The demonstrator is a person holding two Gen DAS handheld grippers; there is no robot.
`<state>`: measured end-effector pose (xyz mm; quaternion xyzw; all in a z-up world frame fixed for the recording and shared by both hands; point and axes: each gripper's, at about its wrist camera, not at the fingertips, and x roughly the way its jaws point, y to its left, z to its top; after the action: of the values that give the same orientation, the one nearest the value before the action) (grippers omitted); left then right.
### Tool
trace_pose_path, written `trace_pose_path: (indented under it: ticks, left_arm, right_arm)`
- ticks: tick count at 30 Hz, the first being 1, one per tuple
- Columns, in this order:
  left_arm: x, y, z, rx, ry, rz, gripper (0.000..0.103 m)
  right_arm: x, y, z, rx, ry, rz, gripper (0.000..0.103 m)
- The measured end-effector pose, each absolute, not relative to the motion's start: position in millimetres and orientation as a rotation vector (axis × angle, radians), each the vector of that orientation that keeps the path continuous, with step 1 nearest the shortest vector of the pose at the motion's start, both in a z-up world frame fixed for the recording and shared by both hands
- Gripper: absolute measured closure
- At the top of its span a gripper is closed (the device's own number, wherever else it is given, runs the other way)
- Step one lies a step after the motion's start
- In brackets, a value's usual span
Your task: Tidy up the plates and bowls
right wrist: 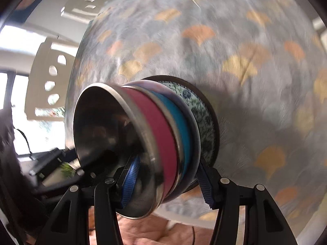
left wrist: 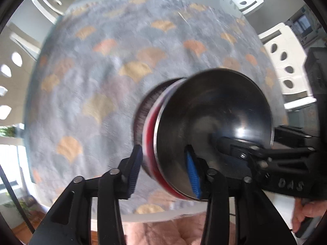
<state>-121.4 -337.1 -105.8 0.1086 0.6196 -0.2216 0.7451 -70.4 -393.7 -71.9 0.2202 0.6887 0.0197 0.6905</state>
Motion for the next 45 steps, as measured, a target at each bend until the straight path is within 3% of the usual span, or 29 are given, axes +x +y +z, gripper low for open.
trace_pose_path:
  ticks: [2, 4, 6, 9, 45]
  left_arm:
    - [-123, -333, -107, 0.275, 1.328, -0.437, 0.043]
    - [-124, -326, -107, 0.265, 1.311, -0.416, 0.041]
    - [-123, -320, -109, 0.252, 1.312, -0.401, 0.036]
    - [-116, -310, -116, 0.212, 1.338, -0.4, 0.025]
    - [-107, -328, -120, 0.217, 1.284, -0.373, 0.024]
  right_arm:
    - [-70, -388, -67, 0.412, 1.512, 0.037, 0.049]
    - [-71, -384, -62, 0.354, 1.47, 0.03, 0.045]
    - [-73, -383, -56, 0.315, 1.42, 0.005, 0.034]
    - [-73, -385, -50, 0.298, 1.358, 0.01, 0.0]
    - [-68, -395, -46, 0.202, 1.31, 0.03, 0.0]
